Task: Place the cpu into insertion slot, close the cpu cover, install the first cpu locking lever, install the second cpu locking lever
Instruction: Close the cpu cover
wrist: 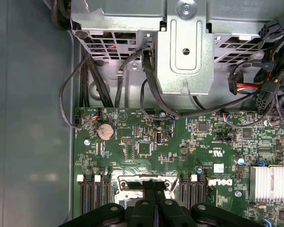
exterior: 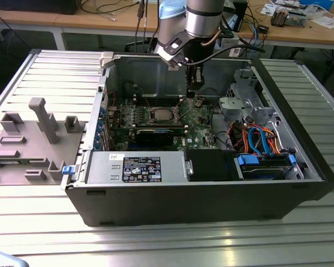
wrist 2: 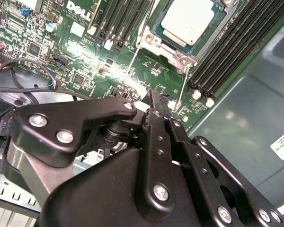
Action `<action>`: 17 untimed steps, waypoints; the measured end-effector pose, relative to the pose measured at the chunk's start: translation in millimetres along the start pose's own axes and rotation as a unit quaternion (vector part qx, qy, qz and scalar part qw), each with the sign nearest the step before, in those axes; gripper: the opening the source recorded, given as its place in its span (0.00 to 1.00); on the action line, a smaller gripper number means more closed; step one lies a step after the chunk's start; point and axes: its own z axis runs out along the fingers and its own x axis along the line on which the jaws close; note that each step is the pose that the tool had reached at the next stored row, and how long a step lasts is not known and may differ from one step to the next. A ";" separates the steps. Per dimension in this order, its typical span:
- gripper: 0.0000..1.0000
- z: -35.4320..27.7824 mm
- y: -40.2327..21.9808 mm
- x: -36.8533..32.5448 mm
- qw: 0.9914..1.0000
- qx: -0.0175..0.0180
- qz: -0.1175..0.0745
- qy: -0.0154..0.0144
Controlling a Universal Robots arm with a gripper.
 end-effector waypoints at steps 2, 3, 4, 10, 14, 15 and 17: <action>0.11 0.0 0.4 0.0 1.000 0.000 0.000 0.000; 0.11 0.0 0.6 0.0 1.000 0.000 0.000 0.000; 0.11 0.1 0.8 0.0 1.000 0.000 0.000 0.000; 0.11 0.1 2.4 -0.1 1.000 0.000 0.000 0.000; 0.11 0.2 3.4 -0.1 1.000 0.000 0.000 0.000; 0.11 0.2 3.7 -0.1 1.000 0.000 0.000 0.000; 0.11 0.2 4.1 -0.1 1.000 0.000 0.000 0.000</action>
